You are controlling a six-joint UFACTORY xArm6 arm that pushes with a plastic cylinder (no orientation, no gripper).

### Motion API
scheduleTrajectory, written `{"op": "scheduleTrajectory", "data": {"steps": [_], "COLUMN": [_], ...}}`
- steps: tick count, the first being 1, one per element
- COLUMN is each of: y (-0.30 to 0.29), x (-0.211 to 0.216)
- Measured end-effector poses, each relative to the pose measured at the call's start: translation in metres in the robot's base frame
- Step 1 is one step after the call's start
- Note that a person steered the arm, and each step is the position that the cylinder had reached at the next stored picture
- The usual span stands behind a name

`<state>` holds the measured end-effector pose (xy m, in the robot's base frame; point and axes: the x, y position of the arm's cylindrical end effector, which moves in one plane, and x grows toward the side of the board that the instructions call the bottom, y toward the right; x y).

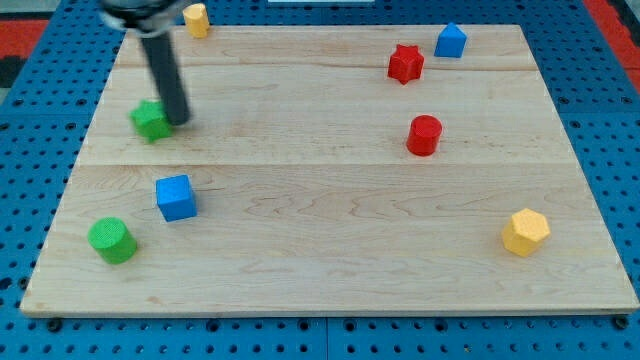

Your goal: Move the green circle closer to green star

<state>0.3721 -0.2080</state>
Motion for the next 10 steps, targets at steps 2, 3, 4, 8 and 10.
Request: {"op": "scheduleTrajectory", "data": {"steps": [2,3,4,8,10], "y": [0.034,0.165,0.145,-0.012,0.003], "x": [0.052,0.06,0.17,0.186,0.162]}}
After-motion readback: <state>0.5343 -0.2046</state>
